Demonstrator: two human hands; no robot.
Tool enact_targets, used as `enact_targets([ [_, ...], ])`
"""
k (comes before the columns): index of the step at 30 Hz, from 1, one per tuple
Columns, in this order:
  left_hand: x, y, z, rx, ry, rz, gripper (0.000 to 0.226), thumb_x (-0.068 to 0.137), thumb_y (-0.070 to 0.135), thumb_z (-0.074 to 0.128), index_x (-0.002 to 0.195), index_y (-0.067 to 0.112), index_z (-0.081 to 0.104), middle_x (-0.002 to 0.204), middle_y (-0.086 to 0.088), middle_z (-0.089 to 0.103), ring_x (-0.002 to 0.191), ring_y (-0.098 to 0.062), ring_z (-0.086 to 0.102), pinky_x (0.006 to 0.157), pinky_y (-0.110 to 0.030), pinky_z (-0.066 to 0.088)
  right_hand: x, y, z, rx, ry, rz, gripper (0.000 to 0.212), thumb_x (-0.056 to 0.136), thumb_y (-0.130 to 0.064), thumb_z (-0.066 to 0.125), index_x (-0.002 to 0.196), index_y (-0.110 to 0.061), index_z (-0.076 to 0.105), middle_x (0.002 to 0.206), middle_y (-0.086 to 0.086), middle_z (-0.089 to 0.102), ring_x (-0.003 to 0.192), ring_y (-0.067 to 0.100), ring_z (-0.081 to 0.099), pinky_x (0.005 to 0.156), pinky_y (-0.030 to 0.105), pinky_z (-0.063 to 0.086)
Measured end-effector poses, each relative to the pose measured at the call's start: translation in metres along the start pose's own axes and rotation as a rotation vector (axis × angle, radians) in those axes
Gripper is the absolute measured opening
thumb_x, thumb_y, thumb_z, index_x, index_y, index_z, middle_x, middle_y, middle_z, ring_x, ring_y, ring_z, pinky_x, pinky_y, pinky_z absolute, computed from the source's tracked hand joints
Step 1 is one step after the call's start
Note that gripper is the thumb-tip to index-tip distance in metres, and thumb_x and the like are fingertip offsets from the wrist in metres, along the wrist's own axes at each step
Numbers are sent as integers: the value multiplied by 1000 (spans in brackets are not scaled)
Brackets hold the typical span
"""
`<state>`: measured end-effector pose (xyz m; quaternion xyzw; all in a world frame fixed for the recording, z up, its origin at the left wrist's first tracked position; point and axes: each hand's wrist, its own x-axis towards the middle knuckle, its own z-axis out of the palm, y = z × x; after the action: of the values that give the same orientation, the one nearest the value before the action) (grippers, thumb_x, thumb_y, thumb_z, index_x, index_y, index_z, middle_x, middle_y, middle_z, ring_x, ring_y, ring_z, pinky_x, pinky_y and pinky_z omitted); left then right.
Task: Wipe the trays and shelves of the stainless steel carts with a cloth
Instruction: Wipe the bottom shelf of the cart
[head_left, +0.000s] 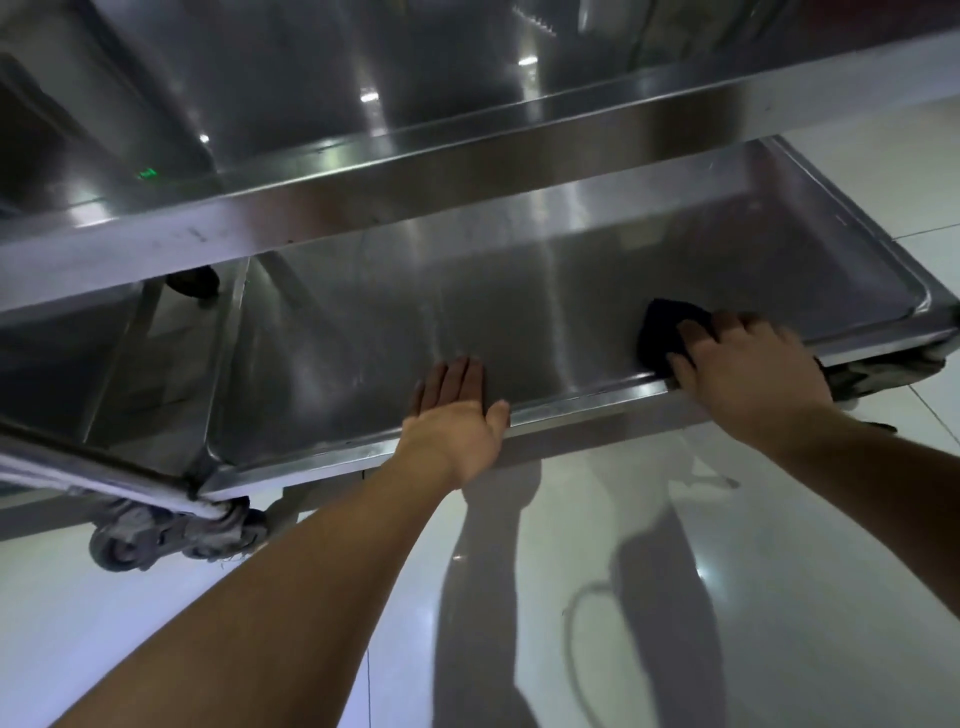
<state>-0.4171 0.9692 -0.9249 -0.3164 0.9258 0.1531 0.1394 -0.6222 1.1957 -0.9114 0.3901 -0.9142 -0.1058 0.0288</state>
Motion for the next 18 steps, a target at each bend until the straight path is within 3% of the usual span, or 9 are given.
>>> enact_targets([
  [5, -2, 2, -14, -14, -55, 25, 70, 107, 50, 32, 164, 21, 6, 173, 2, -1, 159, -21, -4, 127, -37, 1, -15, -41, -34, -7, 38, -379, 53, 102, -48, 30, 111, -14, 69, 97, 11, 68, 78, 33, 65, 57, 36, 49],
  [9, -2, -4, -26, -31, -99, 83, 64, 106, 45, 38, 161, 17, 20, 171, -6, 10, 156, -29, 13, 126, -39, 19, -30, -79, -69, 103, -185, -638, 47, 104, -57, 30, 129, -27, 56, 115, 0, 63, 99, 24, 63, 80, 39, 53],
  [13, -25, -8, -34, 17, -96, 147, 51, 104, 42, 43, 147, 16, 41, 154, -12, 38, 136, -36, 43, 111, -43, 40, -48, -87, -86, 243, -360, -542, 42, 103, -58, 38, 128, -30, 57, 116, -2, 68, 99, 22, 63, 85, 39, 53],
  [18, -78, -1, -54, 27, -100, 247, 64, 97, 48, 36, 154, 21, 37, 161, -7, 33, 147, -32, 33, 120, -42, 30, -78, -53, -110, 345, -458, -284, 40, 105, -54, 35, 114, -25, 61, 104, 0, 69, 90, 22, 64, 83, 41, 56],
])
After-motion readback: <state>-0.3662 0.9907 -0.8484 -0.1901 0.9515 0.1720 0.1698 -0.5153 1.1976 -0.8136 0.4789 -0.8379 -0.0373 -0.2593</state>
